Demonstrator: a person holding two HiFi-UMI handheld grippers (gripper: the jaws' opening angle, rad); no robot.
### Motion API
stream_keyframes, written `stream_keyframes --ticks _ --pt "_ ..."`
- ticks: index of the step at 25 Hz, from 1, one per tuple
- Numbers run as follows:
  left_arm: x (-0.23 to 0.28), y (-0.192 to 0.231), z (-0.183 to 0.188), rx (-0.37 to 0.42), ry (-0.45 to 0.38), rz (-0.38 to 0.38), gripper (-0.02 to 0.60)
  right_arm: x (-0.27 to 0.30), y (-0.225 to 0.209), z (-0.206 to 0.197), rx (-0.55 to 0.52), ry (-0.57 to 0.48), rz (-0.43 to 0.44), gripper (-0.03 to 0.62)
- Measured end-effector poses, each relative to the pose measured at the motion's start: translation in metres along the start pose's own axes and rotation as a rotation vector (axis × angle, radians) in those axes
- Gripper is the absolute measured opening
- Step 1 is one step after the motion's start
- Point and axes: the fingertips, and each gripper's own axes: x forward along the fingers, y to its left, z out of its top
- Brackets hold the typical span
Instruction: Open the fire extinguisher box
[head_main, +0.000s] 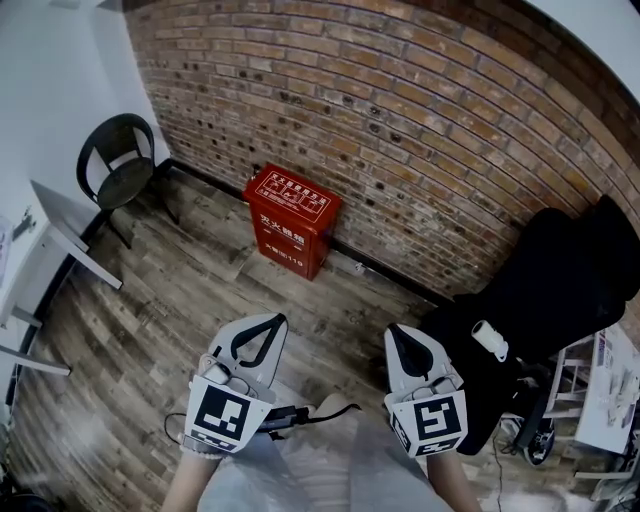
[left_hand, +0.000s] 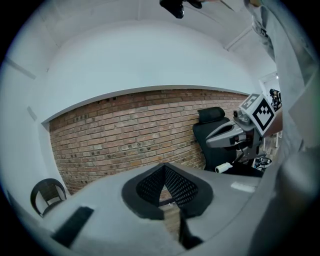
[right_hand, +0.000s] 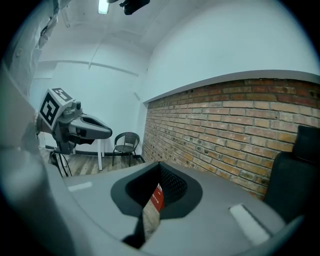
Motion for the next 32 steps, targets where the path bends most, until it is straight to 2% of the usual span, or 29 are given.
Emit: stream_keyframes --ticks 11,19,32 --pt "-0.014 0.013 -0.007 0.0 0.008 0.039 -0.002 0.009 0.008 0.005 -0.016 -0.003 0.012 0.008" --pt "0.0 0.039 -0.009 -0.001 0.014 0.081 -0.002 0.047 -0.001 0.015 -0.027 -0.022 0.05 0.008" --pt "0.07 0.103 -0.009 -0.03 0.045 0.143 -0.002 0.147 -0.052 0.03 -0.026 -0.02 0.108 0.008"
